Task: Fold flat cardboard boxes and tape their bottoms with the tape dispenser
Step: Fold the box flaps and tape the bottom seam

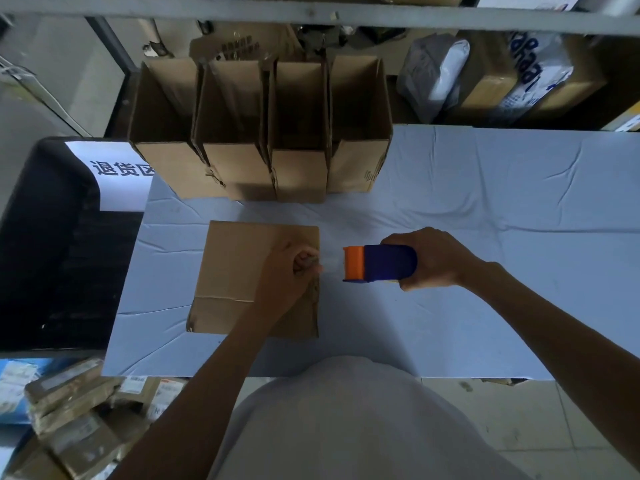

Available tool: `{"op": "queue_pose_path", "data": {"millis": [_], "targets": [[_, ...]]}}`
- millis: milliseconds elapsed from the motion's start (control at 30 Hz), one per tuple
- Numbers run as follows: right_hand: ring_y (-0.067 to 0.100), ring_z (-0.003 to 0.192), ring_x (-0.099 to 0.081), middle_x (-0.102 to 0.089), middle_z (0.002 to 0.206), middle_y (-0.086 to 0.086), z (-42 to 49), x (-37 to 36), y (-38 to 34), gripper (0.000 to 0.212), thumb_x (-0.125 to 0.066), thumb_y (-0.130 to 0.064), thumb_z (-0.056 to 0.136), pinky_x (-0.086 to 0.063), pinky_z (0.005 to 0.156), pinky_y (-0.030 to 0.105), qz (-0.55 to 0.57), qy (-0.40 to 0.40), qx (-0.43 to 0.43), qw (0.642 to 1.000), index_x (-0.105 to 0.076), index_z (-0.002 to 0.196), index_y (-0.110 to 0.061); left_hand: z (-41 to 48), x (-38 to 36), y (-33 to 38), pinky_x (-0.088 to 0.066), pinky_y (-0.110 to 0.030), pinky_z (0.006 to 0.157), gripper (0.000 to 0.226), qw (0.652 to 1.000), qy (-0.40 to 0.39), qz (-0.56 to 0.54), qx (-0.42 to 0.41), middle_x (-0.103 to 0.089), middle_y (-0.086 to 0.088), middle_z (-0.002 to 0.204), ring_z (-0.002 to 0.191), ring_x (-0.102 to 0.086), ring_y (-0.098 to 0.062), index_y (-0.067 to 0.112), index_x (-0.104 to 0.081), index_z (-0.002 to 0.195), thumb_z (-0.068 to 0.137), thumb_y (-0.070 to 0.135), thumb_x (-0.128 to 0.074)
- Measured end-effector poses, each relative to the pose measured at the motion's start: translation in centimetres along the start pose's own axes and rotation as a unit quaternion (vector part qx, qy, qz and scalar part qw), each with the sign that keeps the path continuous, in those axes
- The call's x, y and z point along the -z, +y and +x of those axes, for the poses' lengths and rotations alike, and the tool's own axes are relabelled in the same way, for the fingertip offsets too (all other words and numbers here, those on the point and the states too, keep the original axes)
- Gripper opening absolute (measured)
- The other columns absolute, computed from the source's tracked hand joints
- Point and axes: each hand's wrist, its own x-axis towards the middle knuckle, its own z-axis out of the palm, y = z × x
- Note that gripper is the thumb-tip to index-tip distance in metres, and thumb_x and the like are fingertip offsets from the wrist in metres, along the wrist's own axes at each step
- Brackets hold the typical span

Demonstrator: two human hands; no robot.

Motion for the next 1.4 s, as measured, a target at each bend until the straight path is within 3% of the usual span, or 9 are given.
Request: {"op": "queue_pose_path", "data": {"millis": [500, 600, 733, 867, 967, 1067, 1200, 1300, 1400], "targets": [[0.006, 0.074, -0.059, -0.063, 0.077, -0.017, 0.5, -0.2, -0.6, 0.046, -0.078, -0.033, 0.052, -0.05, 0.065, 0.028, -0.005, -0.01, -0.006, 1.0, -0.058, 0.092, -0.033, 0.2, 0.2, -0.6, -0.038, -0.011, 0.06, 0.025, 1.0, -0.022, 0.002, -0.02, -0.053, -0.006, 0.076, 0.066, -0.044, -0.007, 0.011, -0.07, 0.091, 0.074, -0.007, -0.069], [0.012, 0.072, -0.058, -0.059, 0.072, -0.013, 1.2, -0.1, -2.7, 0.04, -0.077, -0.033, 0.053, -0.044, 0.062, 0.024, -0.065, -0.029, -0.014, 0.997, -0.054, 0.086, -0.033, 0.1, 0.0, -0.8, -0.037, -0.013, 0.058, 0.03, 1.0, -0.023, 0.003, -0.02, -0.05, 0.0, 0.073, 0.063, -0.043, -0.003, 0.011, -0.07, 0.091, 0.072, -0.012, -0.068], [0.015, 0.072, -0.057, -0.06, 0.079, -0.006, 2.8, -0.4, -5.5, 0.044, -0.076, -0.034, 0.055, -0.04, 0.062, 0.024, -0.162, -0.038, -0.018, 0.986, -0.059, 0.095, -0.025, 0.2, 0.1, -0.7, -0.038, -0.008, 0.058, 0.029, 0.999, -0.02, 0.006, -0.03, -0.053, -0.009, 0.071, 0.063, -0.044, 0.003, 0.002, -0.071, 0.09, 0.07, -0.018, -0.065], [0.018, 0.079, -0.06, -0.059, 0.089, 0.0, 4.1, -0.5, -7.9, 0.051, -0.078, -0.037, 0.061, -0.039, 0.063, 0.027, -0.264, -0.039, 0.007, 0.964, -0.055, 0.101, -0.017, 0.2, 0.3, 0.0, -0.039, -0.004, 0.066, 0.028, 0.999, -0.026, 0.018, -0.013, -0.055, -0.002, 0.086, 0.072, -0.047, 0.009, 0.003, -0.069, 0.095, 0.073, -0.013, -0.06], [0.02, 0.089, -0.063, -0.061, 0.095, 0.0, 4.1, -0.6, -7.9, 0.038, -0.076, -0.027, 0.069, -0.038, 0.068, 0.028, -0.325, -0.056, 0.03, 0.944, -0.057, 0.101, -0.019, 0.1, 0.3, -0.5, -0.038, -0.004, 0.063, 0.033, 0.999, -0.01, -0.026, -0.028, -0.053, -0.006, 0.079, 0.07, -0.05, 0.008, 0.0, -0.069, 0.091, 0.066, -0.017, -0.057], [0.02, 0.086, -0.063, -0.06, 0.088, -0.002, 2.8, -0.2, -4.9, 0.042, -0.075, -0.032, 0.064, -0.042, 0.069, 0.027, -0.275, -0.089, -0.009, 0.957, -0.055, 0.1, -0.021, 0.5, 0.4, -0.7, -0.038, -0.008, 0.059, 0.038, 0.999, -0.03, -0.014, -0.013, -0.049, -0.008, 0.076, 0.067, -0.048, 0.002, 0.001, -0.068, 0.094, 0.066, -0.022, -0.055], [0.015, 0.079, -0.06, -0.064, 0.086, -0.007, 1.6, 1.7, -2.9, 0.045, -0.075, -0.04, 0.058, -0.044, 0.069, 0.026, -0.193, -0.018, -0.037, 0.98, -0.058, 0.098, -0.028, 0.7, 0.4, -1.2, -0.04, -0.021, 0.061, 0.045, 0.991, -0.093, 0.078, -0.059, -0.05, -0.005, 0.086, 0.072, -0.048, -0.012, 0.014, -0.068, 0.1, 0.066, -0.01, -0.05], [0.014, 0.078, -0.061, -0.064, 0.082, -0.01, 1.3, 1.8, -2.6, 0.045, -0.076, -0.037, 0.057, -0.044, 0.069, 0.026, -0.128, 0.026, -0.037, 0.991, -0.059, 0.098, -0.03, 1.1, 0.4, -0.8, -0.036, -0.02, 0.058, 0.027, 0.977, -0.108, 0.157, -0.097, -0.042, 0.002, 0.086, 0.068, -0.043, -0.012, 0.014, -0.069, 0.092, 0.074, -0.004, -0.057], [0.014, 0.078, -0.061, -0.064, 0.08, -0.012, 1.1, 1.5, -1.9, 0.048, -0.076, -0.035, 0.056, -0.042, 0.065, 0.024, -0.074, 0.063, -0.029, 0.995, -0.059, 0.101, -0.033, 1.5, 0.4, 0.3, -0.043, -0.03, 0.059, 0.007, 0.96, -0.115, 0.228, -0.113, -0.045, -0.001, 0.087, 0.07, -0.047, -0.015, 0.013, -0.062, 0.084, 0.082, 0.012, -0.055]]}}
